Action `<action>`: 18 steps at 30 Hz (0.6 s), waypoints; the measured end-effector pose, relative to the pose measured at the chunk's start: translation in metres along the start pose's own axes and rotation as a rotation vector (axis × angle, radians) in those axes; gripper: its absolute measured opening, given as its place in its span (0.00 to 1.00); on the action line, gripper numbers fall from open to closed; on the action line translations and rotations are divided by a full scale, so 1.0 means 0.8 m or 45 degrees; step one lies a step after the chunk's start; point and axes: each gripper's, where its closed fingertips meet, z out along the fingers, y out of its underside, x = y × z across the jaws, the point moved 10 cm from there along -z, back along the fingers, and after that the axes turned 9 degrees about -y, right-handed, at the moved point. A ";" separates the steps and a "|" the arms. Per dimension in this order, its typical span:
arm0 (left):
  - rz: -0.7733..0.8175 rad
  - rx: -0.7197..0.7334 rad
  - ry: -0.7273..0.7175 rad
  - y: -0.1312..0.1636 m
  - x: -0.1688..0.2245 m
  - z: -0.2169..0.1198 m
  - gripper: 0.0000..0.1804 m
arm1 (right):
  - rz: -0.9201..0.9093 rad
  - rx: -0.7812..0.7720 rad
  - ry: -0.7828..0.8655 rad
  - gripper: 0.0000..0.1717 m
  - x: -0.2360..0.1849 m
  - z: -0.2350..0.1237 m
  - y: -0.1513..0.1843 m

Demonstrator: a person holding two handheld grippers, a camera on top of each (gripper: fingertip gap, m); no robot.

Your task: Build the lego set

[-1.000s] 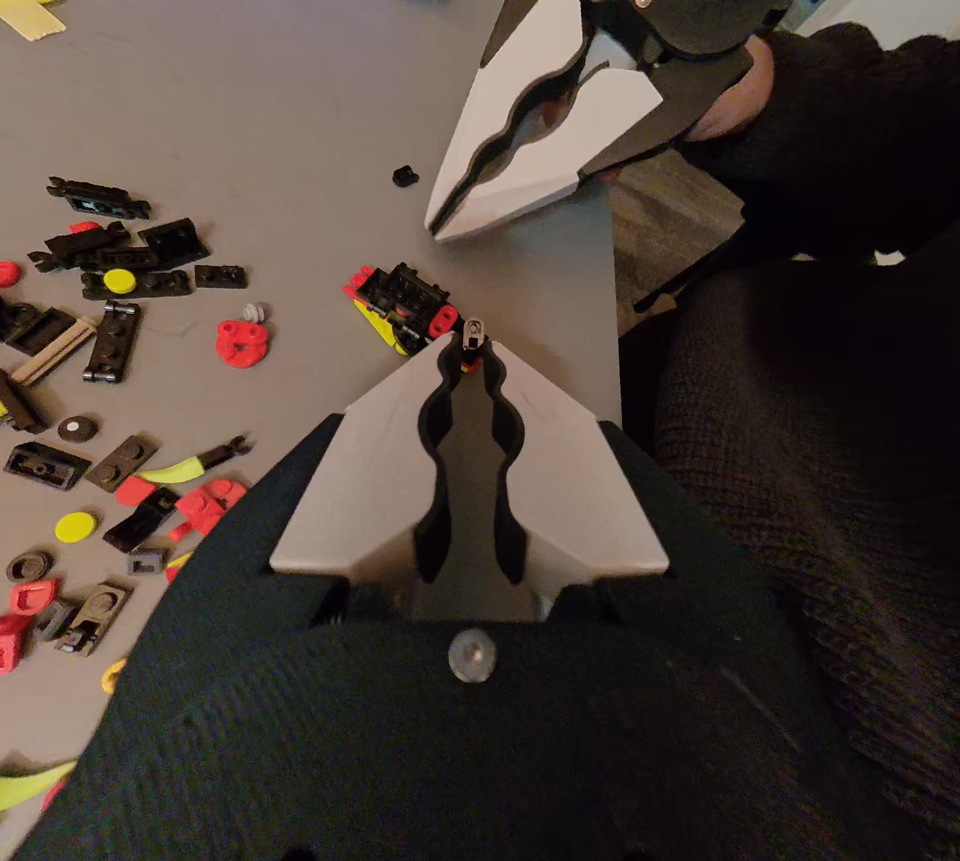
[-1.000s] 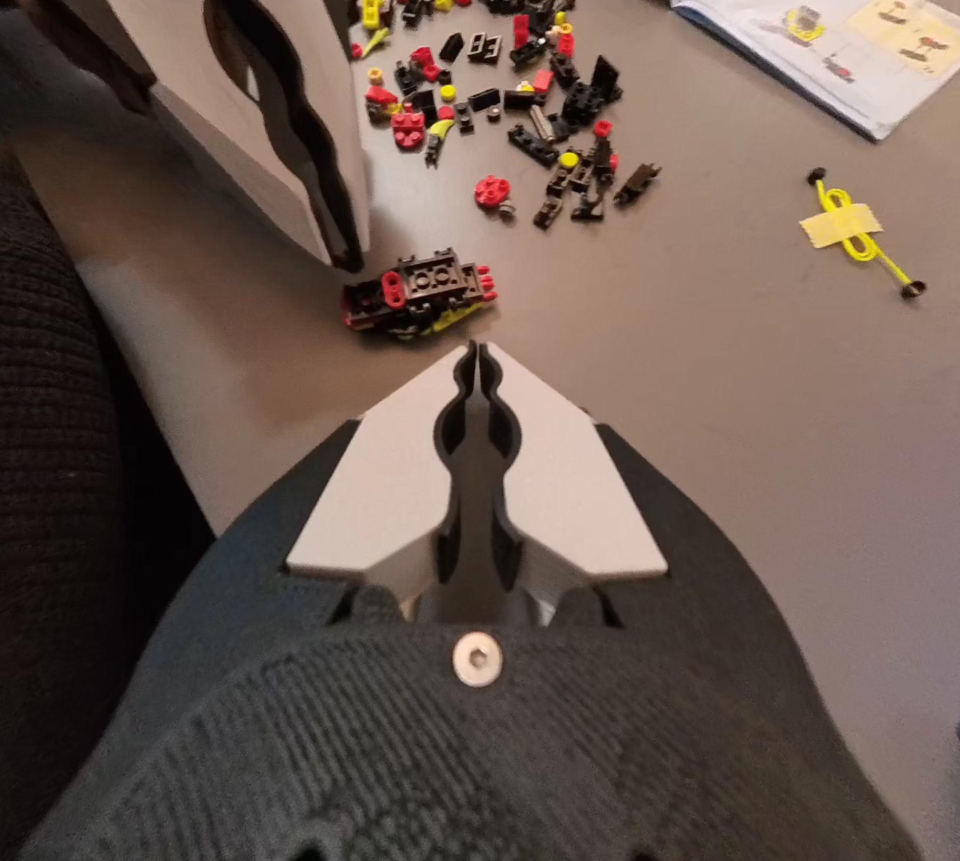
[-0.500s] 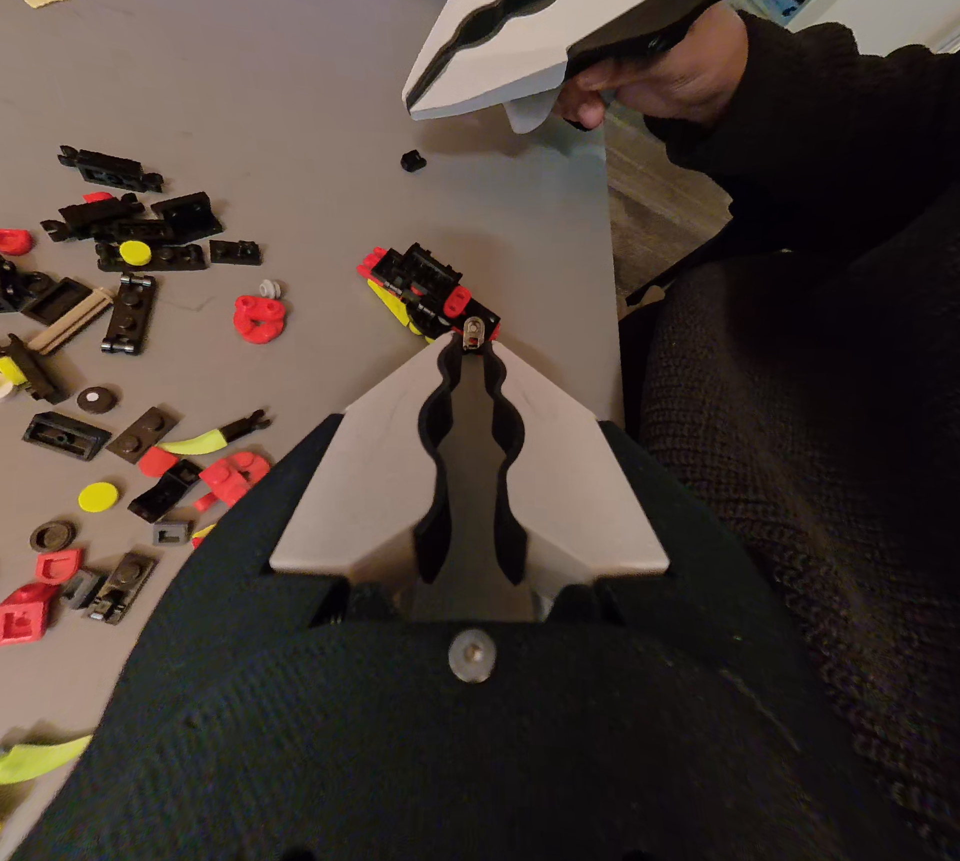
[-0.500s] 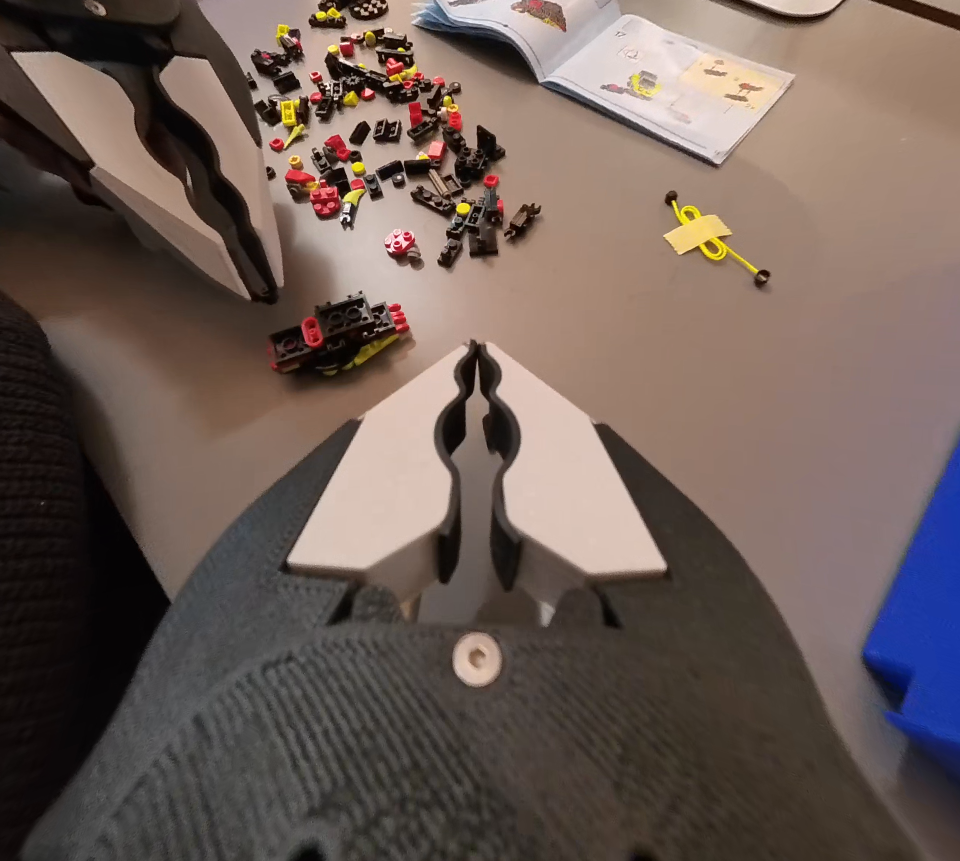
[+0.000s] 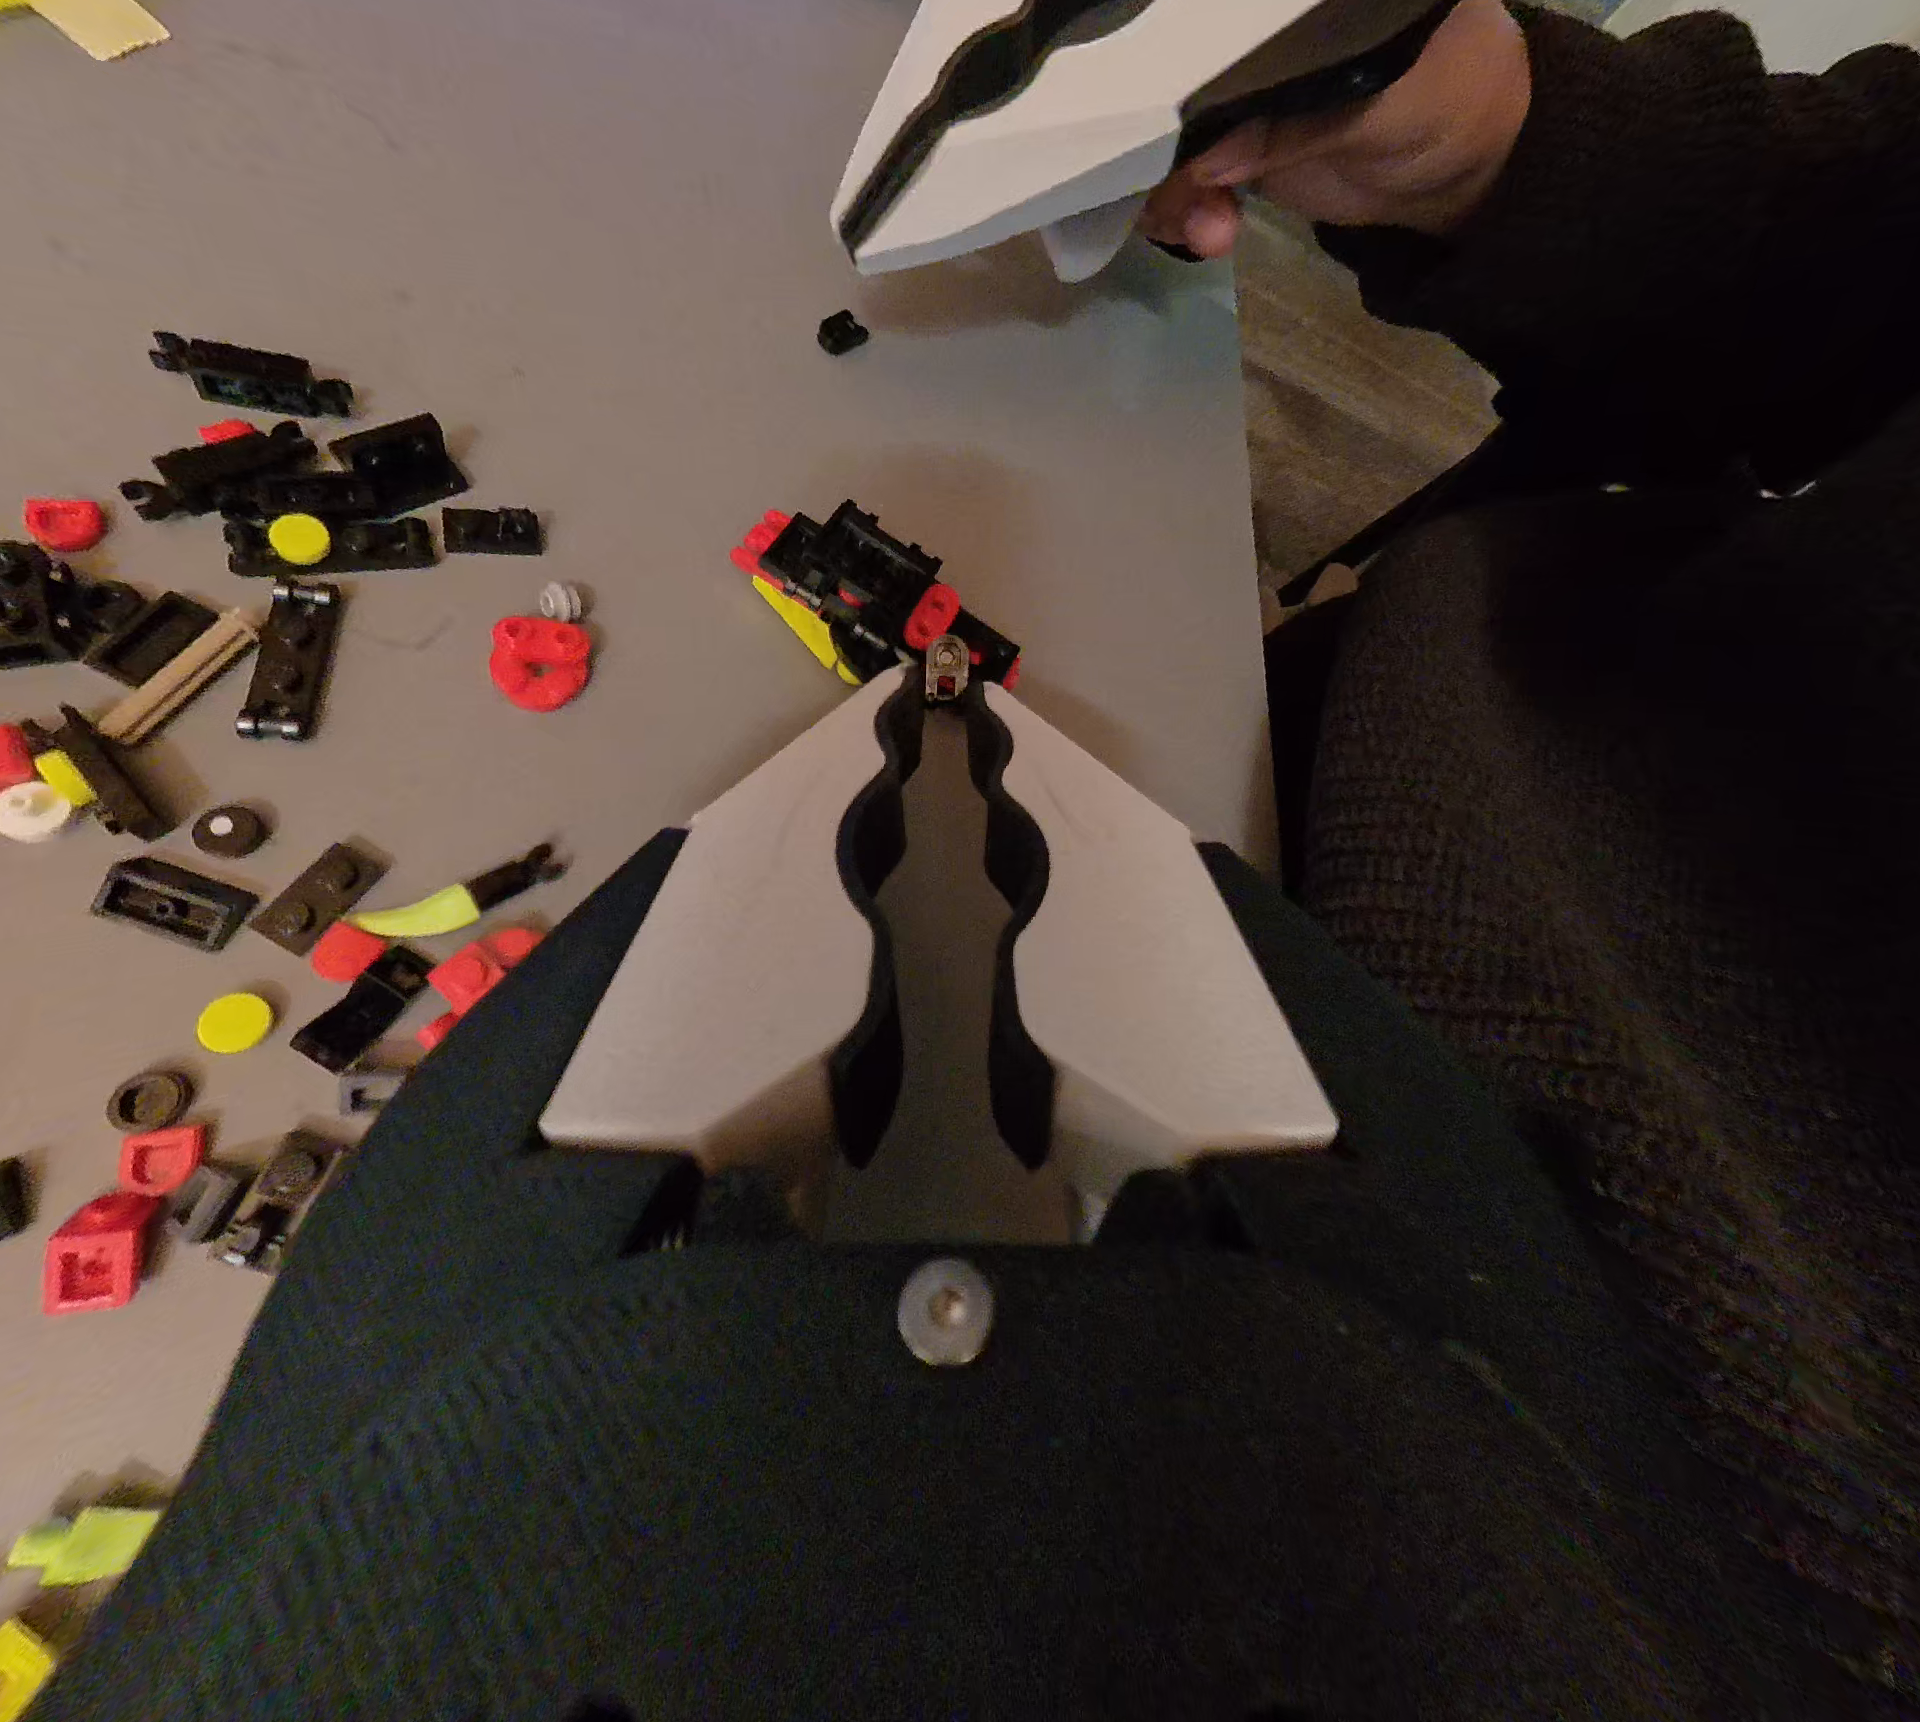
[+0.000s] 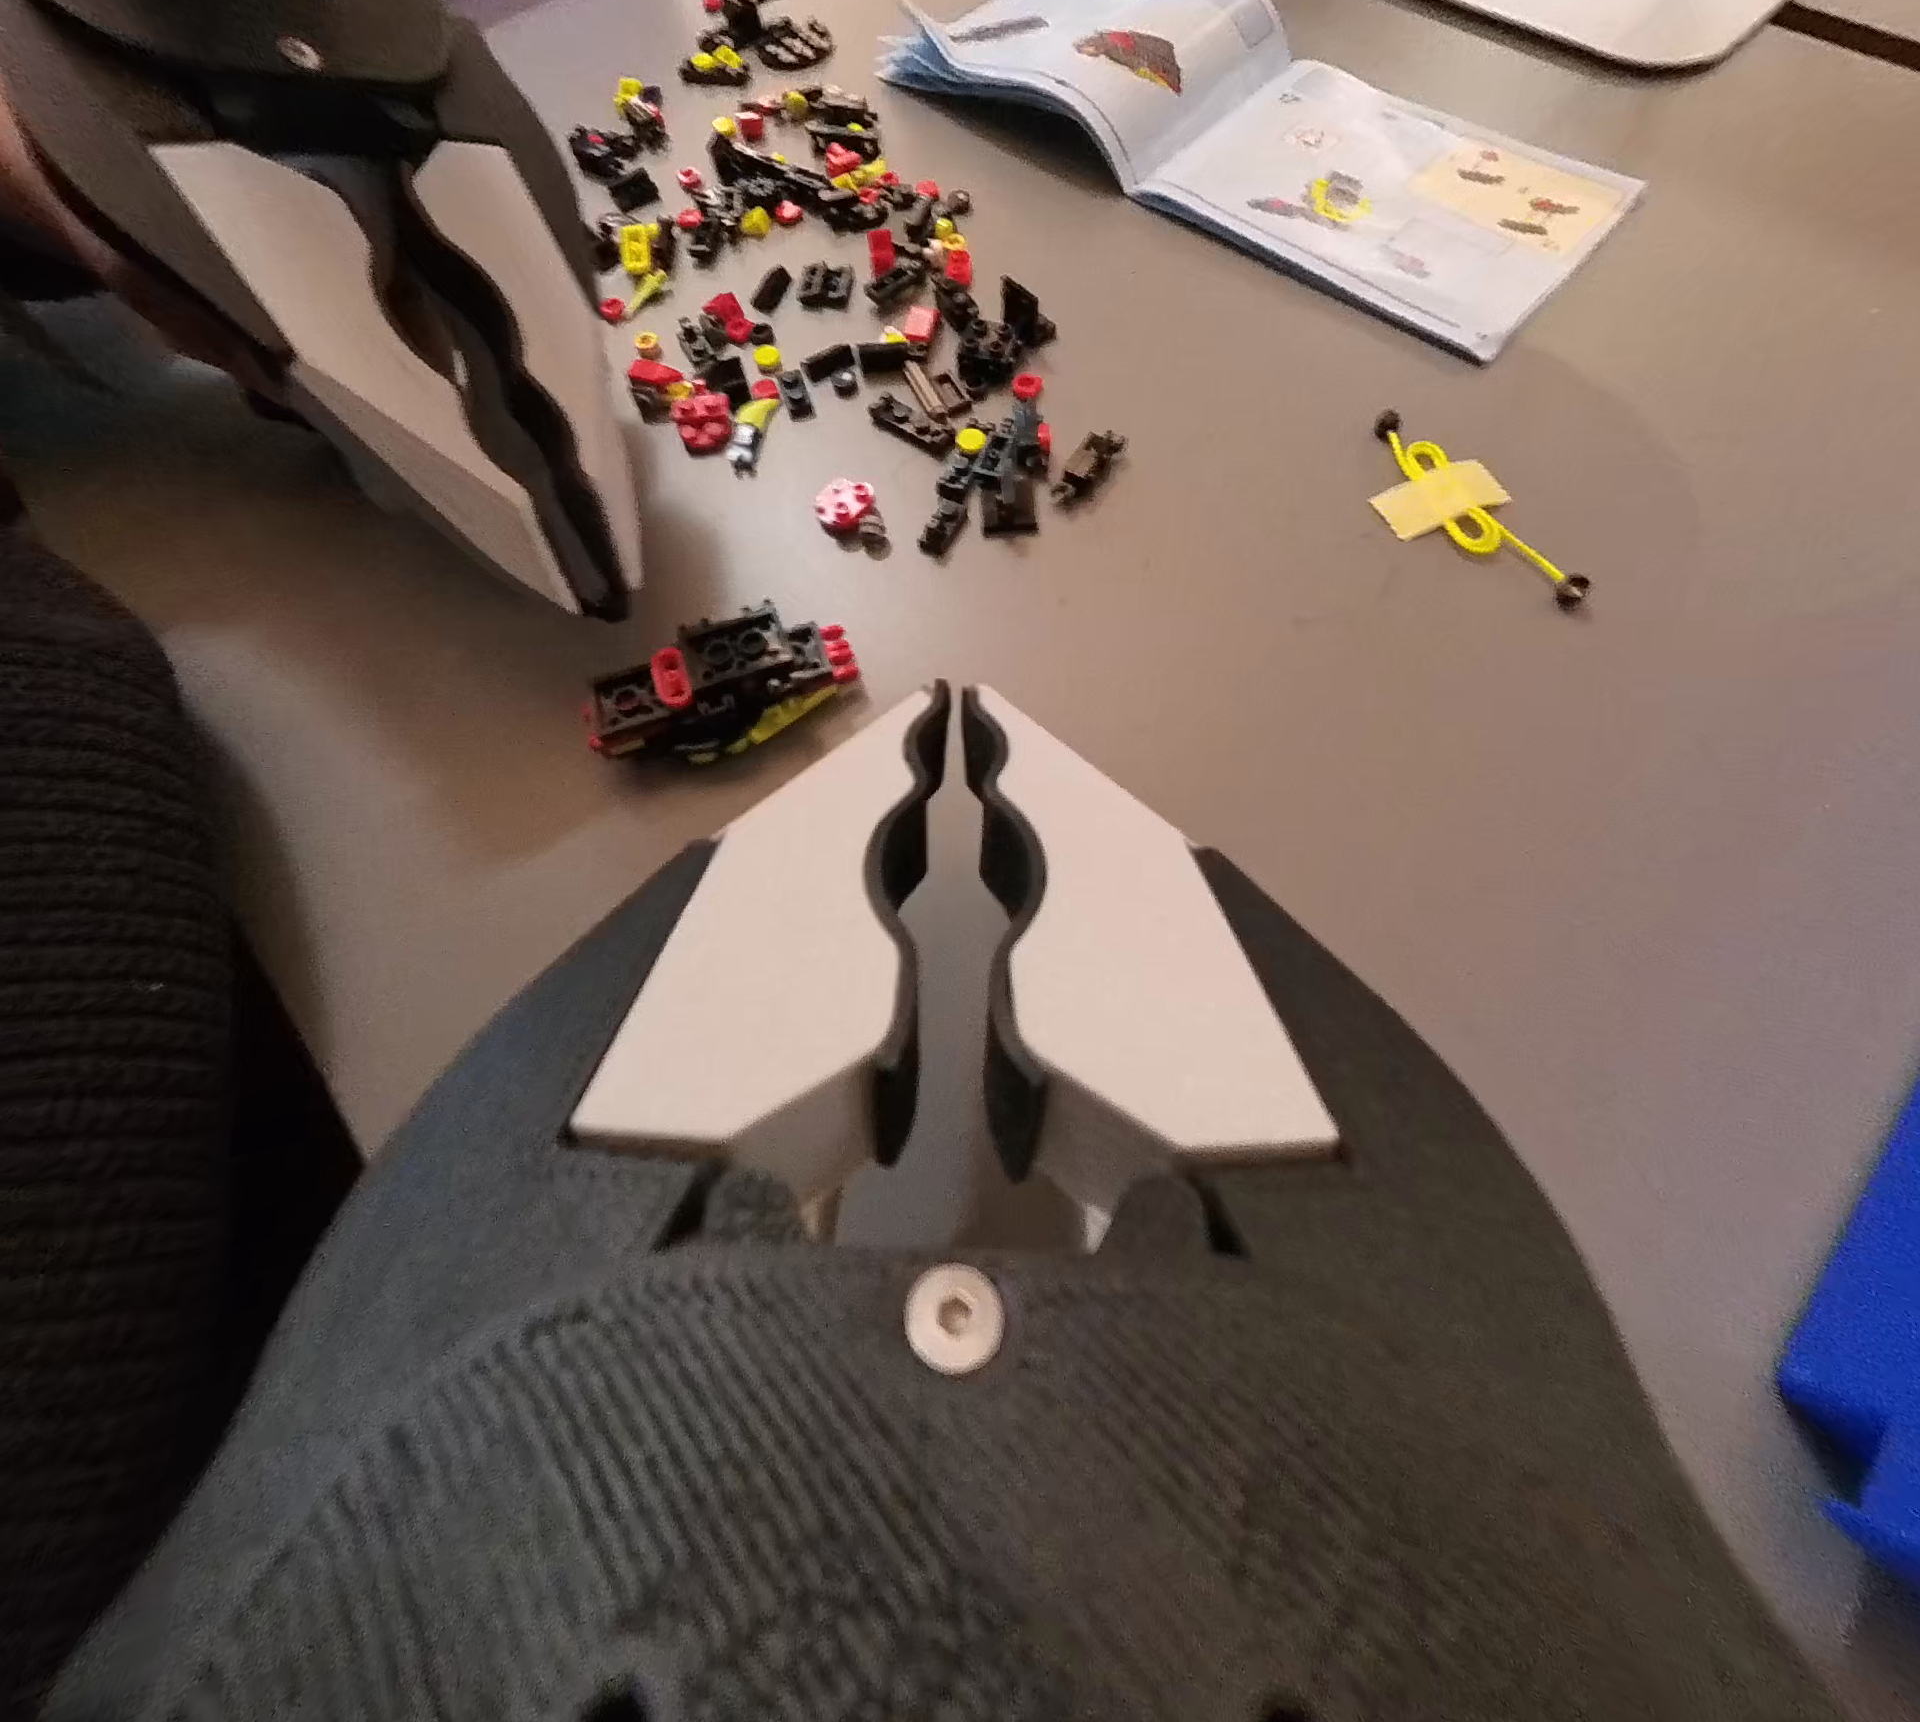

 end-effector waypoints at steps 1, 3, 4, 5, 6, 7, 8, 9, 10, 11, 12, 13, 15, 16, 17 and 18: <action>0.020 -0.002 -0.005 -0.001 0.001 0.001 0.03 | -0.016 0.017 -0.043 0.01 -0.005 0.000 -0.002; 0.076 -0.017 -0.029 -0.002 0.005 0.003 0.03 | -0.072 0.054 -0.138 0.04 -0.019 0.001 -0.007; 0.109 -0.024 -0.052 -0.002 0.007 0.004 0.03 | -0.104 0.061 -0.165 0.04 -0.026 0.002 -0.010; 0.140 -0.027 -0.075 -0.002 0.008 0.005 0.03 | -0.133 0.058 -0.181 0.04 -0.033 0.005 -0.011; 0.166 -0.028 -0.090 -0.003 0.010 0.006 0.03 | -0.152 0.046 -0.187 0.03 -0.039 0.008 -0.012; 0.183 -0.029 -0.100 -0.004 0.012 0.007 0.03 | -0.155 0.023 -0.181 0.03 -0.043 0.013 -0.012; 0.195 -0.033 -0.104 -0.005 0.014 0.008 0.03 | -0.141 -0.006 -0.173 0.03 -0.046 0.018 -0.012; 0.204 -0.043 -0.108 -0.005 0.015 0.009 0.03 | -0.105 -0.037 -0.162 0.04 -0.048 0.023 -0.010; 0.215 -0.057 -0.119 -0.005 0.016 0.009 0.03 | -0.045 -0.069 -0.154 0.06 -0.048 0.028 -0.008; 0.231 -0.068 -0.134 -0.004 0.016 0.010 0.03 | 0.031 -0.097 -0.162 0.07 -0.047 0.033 -0.005; 0.249 -0.076 -0.150 -0.004 0.017 0.010 0.03 | 0.116 -0.120 -0.188 0.09 -0.047 0.037 -0.002; 0.265 -0.082 -0.166 -0.004 0.017 0.011 0.03 | 0.200 -0.138 -0.219 0.10 -0.048 0.040 0.001; 0.289 -0.091 -0.181 -0.004 0.019 0.012 0.03 | 0.312 -0.157 -0.257 0.13 -0.048 0.044 0.005; 0.297 -0.092 -0.183 -0.004 0.020 0.012 0.03 | 0.335 -0.159 -0.249 0.13 -0.047 0.044 0.006; 0.304 -0.096 -0.183 -0.004 0.021 0.013 0.03 | 0.338 -0.161 -0.239 0.14 -0.046 0.044 0.006; 0.311 -0.102 -0.186 -0.004 0.022 0.013 0.03 | 0.335 -0.161 -0.227 0.15 -0.045 0.043 0.006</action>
